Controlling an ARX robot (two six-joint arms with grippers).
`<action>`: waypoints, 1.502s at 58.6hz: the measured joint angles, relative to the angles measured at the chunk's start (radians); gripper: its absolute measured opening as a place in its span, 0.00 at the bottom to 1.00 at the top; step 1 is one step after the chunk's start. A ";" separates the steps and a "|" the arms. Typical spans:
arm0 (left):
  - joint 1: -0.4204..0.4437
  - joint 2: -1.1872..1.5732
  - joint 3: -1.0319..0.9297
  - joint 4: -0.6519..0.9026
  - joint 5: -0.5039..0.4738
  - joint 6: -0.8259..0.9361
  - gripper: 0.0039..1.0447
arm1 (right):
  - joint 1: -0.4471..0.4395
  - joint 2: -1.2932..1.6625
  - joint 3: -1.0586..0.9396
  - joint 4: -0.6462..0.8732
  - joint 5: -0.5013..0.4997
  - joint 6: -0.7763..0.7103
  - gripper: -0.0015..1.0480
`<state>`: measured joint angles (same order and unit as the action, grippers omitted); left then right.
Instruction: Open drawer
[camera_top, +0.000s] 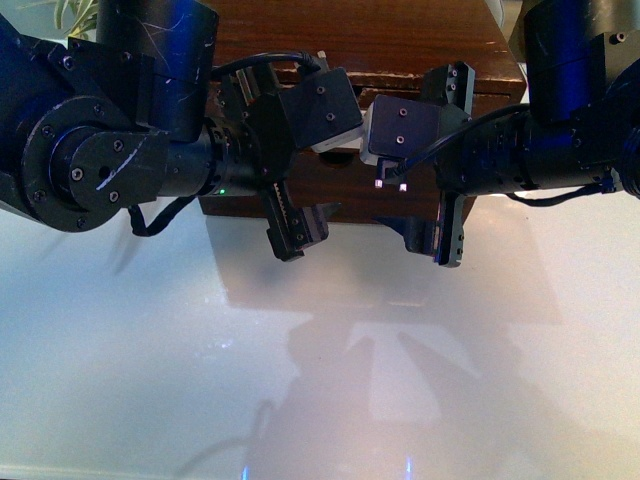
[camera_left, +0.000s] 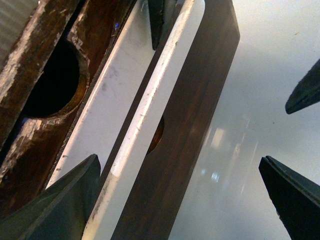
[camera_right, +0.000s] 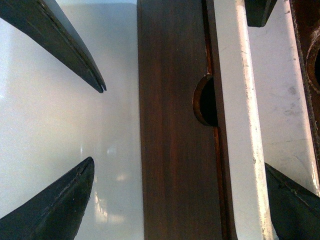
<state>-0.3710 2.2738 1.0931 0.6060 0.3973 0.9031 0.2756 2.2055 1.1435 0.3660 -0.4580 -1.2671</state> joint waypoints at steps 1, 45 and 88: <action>0.000 -0.001 0.001 -0.005 0.002 0.005 0.92 | 0.000 0.001 0.004 -0.008 -0.002 -0.006 0.91; 0.013 -0.021 0.027 -0.149 0.034 0.203 0.92 | 0.005 0.002 0.038 -0.117 -0.011 -0.113 0.91; 0.001 -0.063 -0.029 -0.167 0.050 0.214 0.92 | 0.015 -0.028 -0.029 -0.118 -0.007 -0.160 0.91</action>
<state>-0.3702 2.2105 1.0637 0.4393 0.4477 1.1172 0.2905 2.1773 1.1149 0.2478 -0.4652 -1.4273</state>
